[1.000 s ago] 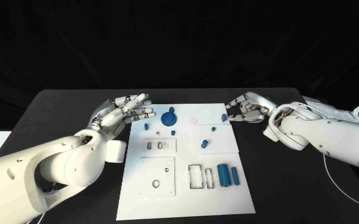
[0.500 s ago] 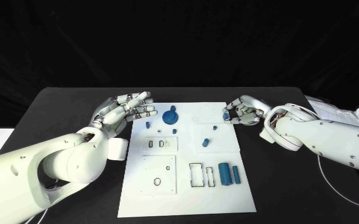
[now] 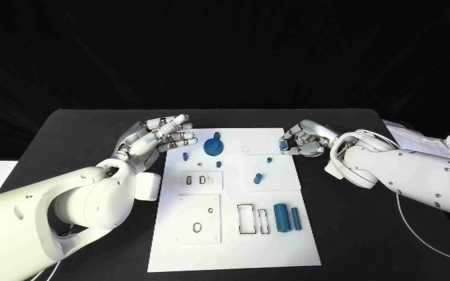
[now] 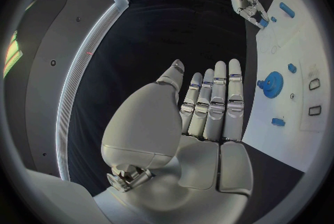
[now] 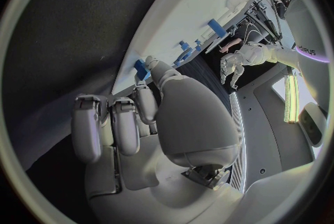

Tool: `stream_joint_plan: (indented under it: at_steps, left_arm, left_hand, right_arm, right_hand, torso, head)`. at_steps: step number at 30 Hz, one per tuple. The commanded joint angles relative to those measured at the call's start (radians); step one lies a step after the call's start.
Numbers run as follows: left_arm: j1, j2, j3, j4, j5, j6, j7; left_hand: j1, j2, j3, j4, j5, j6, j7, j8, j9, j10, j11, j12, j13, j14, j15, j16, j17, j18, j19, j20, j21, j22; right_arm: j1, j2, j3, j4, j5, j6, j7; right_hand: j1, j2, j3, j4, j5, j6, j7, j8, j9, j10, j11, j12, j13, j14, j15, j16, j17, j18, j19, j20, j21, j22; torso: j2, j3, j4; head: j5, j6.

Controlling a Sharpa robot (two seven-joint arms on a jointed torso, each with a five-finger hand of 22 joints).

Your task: Assemble the parts on the task board

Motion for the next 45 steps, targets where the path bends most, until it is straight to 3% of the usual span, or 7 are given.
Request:
stream_joint_plan:
  at_steps: [1, 14, 25, 31, 39, 45]
  left_arm:
    - [0.001, 0.002, 0.001, 0.002, 0.001, 0.02, 0.007]
    - [0.001, 0.001, 0.001, 0.003, 0.001, 0.021, 0.005]
    - [0.001, 0.001, 0.001, 0.004, 0.001, 0.022, 0.004]
    - [0.001, 0.0, 0.001, 0.004, 0.001, 0.022, 0.004]
    - [0.001, 0.0, 0.001, 0.0, 0.001, 0.023, 0.003]
    - [0.001, -0.001, 0.001, -0.003, 0.001, 0.023, 0.003]
  left_hand:
    - [-0.001, 0.009, -0.002, -0.006, -0.006, 0.003, -0.001, -0.006, -0.001, 0.005, -0.001, -0.004, 0.001, 0.009, 0.002, -0.004, 0.001, 0.012, 0.007, -0.001, -0.003, -0.001]
    - [-0.001, 0.009, -0.002, -0.006, -0.006, 0.003, -0.001, -0.006, -0.001, 0.005, -0.001, -0.004, 0.001, 0.009, 0.002, -0.004, 0.001, 0.012, 0.007, -0.001, -0.003, -0.001]
    - [0.0, 0.012, -0.002, -0.01, -0.006, 0.005, -0.001, -0.008, -0.001, 0.006, -0.001, -0.005, 0.0, 0.009, 0.001, -0.006, 0.004, 0.012, 0.009, -0.002, -0.005, -0.002]
    - [0.0, 0.012, -0.002, -0.01, -0.006, 0.005, -0.001, -0.008, -0.001, 0.006, -0.001, -0.005, 0.0, 0.009, 0.001, -0.006, 0.004, 0.012, 0.009, -0.002, -0.005, -0.002]
    - [0.0, 0.012, -0.002, -0.01, -0.006, 0.005, -0.001, -0.008, -0.001, 0.006, -0.001, -0.005, 0.0, 0.009, 0.001, -0.006, 0.004, 0.012, 0.009, -0.002, -0.005, -0.002]
    - [0.0, 0.012, -0.002, -0.01, -0.006, 0.005, -0.001, -0.008, -0.001, 0.006, -0.001, -0.005, 0.0, 0.009, 0.001, -0.006, 0.004, 0.012, 0.009, -0.002, -0.005, -0.002]
  right_arm:
    - [-0.002, 0.001, -0.001, -0.003, -0.012, 0.021, -0.003]
    - [-0.002, 0.005, 0.0, -0.008, -0.013, 0.021, -0.008]
    - [-0.002, 0.008, 0.0, -0.007, -0.013, -0.002, -0.026]
    - [-0.002, 0.01, 0.0, 0.002, -0.001, -0.038, -0.038]
    - [0.005, 0.01, 0.001, 0.059, 0.042, -0.091, -0.059]
    - [0.032, 0.008, 0.002, 0.122, 0.049, -0.095, -0.123]
  right_hand:
    - [0.004, 0.015, 0.011, -0.001, -0.008, 0.009, -0.001, 0.003, 0.001, 0.006, -0.005, 0.004, 0.033, 0.089, -0.01, 0.004, 0.186, -0.02, 0.011, -0.007, 0.007, 0.074]
    - [-0.001, 0.02, 0.022, -0.006, -0.016, 0.021, -0.004, 0.003, 0.001, 0.008, -0.007, 0.007, 0.036, 0.089, -0.012, 0.006, 0.189, -0.022, 0.015, -0.009, 0.01, 0.081]
    - [-0.035, 0.006, 0.018, -0.001, -0.004, 0.026, -0.005, -0.004, -0.001, 0.011, -0.008, 0.01, 0.039, 0.09, -0.013, 0.007, 0.193, -0.023, 0.018, -0.011, 0.013, 0.088]
    - [-0.035, 0.032, 0.042, -0.004, 0.026, 0.066, -0.02, 0.011, 0.008, 0.023, -0.019, 0.033, 0.055, 0.092, -0.021, 0.01, 0.199, -0.025, 0.024, -0.016, 0.019, 0.099]
    - [-0.031, 0.051, 0.073, -0.019, 0.069, 0.087, -0.029, 0.016, 0.014, 0.029, -0.027, 0.042, 0.062, 0.092, -0.029, 0.011, 0.203, -0.025, 0.024, -0.025, 0.019, 0.099]
    - [-0.037, 0.056, 0.079, -0.018, 0.07, 0.087, -0.028, 0.015, 0.015, 0.026, -0.027, 0.033, 0.058, 0.092, -0.03, 0.01, 0.199, -0.025, 0.024, -0.026, 0.018, 0.099]
  torso:
    - [0.0, 0.0003, 0.0004]
    - [0.0, 0.0009, -0.0004]
    - [0.0, 0.0007, 0.0]
    - [0.0, 0.0007, 0.0006]
    - [-0.001, 0.0003, 0.001]
    - [-0.003, -0.0014, 0.0009]
  head:
    - [-0.002, 0.0]
    - [-0.004, -0.002]
    - [-0.005, -0.004]
    - [-0.005, -0.006]
    - [-0.003, -0.006]
    - [0.001, -0.008]
